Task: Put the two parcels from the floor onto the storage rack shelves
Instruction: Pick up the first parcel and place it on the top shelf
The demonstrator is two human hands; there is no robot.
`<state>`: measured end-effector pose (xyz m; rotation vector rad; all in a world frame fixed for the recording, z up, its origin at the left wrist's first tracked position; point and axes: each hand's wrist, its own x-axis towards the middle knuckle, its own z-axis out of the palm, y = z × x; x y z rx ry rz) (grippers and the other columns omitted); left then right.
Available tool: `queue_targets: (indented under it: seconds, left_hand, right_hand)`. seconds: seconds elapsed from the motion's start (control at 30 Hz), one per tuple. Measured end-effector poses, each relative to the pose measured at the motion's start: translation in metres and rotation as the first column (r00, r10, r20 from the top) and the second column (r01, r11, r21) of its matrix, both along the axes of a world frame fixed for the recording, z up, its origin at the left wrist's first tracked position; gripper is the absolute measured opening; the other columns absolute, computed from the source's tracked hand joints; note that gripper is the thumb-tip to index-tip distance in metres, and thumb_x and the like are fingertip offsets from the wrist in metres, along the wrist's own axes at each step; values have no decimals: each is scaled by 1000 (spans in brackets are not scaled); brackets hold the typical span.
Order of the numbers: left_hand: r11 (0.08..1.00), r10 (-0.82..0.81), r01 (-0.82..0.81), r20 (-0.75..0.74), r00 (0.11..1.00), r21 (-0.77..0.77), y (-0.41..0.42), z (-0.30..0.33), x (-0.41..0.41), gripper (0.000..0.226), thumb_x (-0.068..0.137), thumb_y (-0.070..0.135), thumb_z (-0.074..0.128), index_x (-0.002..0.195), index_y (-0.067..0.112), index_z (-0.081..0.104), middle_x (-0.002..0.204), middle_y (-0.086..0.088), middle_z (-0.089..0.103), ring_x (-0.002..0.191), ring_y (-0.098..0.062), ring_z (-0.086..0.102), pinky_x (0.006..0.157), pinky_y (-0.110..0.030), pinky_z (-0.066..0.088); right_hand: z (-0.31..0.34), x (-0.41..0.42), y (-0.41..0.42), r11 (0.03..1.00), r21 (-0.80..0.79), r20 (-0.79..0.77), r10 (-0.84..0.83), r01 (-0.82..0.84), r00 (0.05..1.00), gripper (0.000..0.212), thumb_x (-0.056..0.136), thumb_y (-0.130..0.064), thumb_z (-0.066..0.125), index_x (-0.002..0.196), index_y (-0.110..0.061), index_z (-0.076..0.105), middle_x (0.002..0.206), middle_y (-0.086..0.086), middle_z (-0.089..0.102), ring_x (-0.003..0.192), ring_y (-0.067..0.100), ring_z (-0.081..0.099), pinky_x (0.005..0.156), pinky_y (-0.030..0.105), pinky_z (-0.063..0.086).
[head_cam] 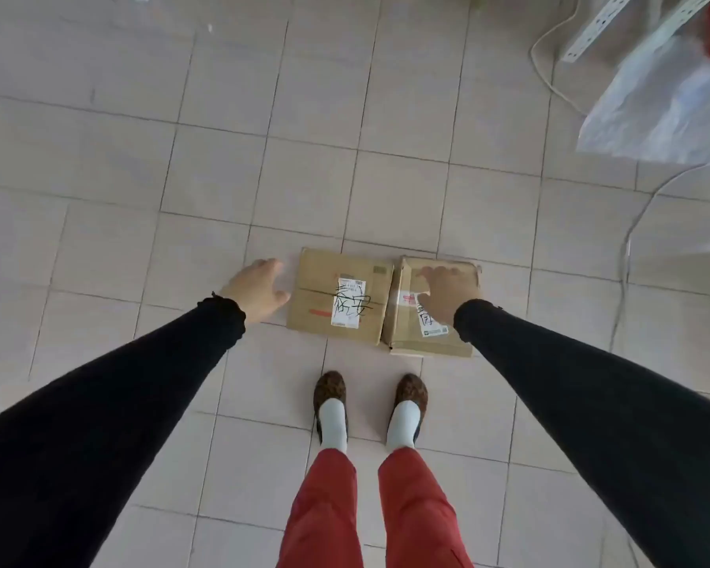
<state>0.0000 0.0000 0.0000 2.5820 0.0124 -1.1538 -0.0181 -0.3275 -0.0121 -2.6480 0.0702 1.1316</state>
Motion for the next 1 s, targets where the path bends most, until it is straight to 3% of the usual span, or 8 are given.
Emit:
queue_targets:
  seconds: [0.2,0.43,0.53,0.6,0.67,0.83,1.0]
  left_hand:
    - [989,145,-135,-187,972,63,31,-152,-35,72,101,29,58,161,5,25,167,-18,30,150,-35,36,121,-44,32]
    - [942,323,-336,-247,914,-12,43,-290,-39,85,97,50,62,160,5,27,163,-16,38,147,-32,42,118,-43,36]
    - [878,421,-467,-295,858,-106,44,-327,-33,89,87,66,64,154,14,42,151,-5,56,135,-25,54,112,-41,44]
    - [799,505,-582,-356,786,-154,42,-346,-31,83,80,72,67,145,23,54,135,7,67,126,-18,63,105,-34,48]
    - [723,548,-666,-432,716,-185,38,-356,-30,67,84,68,69,137,30,58,127,14,70,123,-12,64,102,-29,48]
    - [596,609,-763,-478,633,-250,33,-345,-37,90,73,79,70,147,34,46,136,10,66,125,-15,62,111,-41,45]
    - [450,649,-845,-544,532,-290,21,-242,-30,73,82,69,69,140,33,43,138,4,62,127,-18,60,111,-47,45]
  right_hand:
    - [-155,-42,15,990,25,-179,-136,142,974,52,91,-14,46,142,-21,44,138,10,56,119,30,57,94,42,51]
    - [-289,-69,36,981,-5,-69,-195,196,978,51,92,-7,41,142,-19,42,130,12,55,119,33,52,90,43,51]
    - [-325,-72,48,989,-60,30,-134,135,991,48,94,-7,34,142,-13,37,120,15,56,114,38,50,86,46,50]
    - [-342,-71,52,982,-94,60,-161,166,985,44,93,-4,35,136,-12,43,119,13,55,113,37,49,80,45,49]
    - [-355,-71,55,975,-95,52,-198,203,979,44,90,-2,41,131,-15,48,123,9,53,114,34,50,79,44,50]
    - [-344,-67,56,960,-48,17,-274,275,962,43,88,3,43,127,-14,53,124,5,51,110,31,54,83,46,52]
    - [-246,-48,38,927,101,38,-367,361,930,40,90,0,41,121,-17,58,119,6,56,99,32,60,80,42,53]
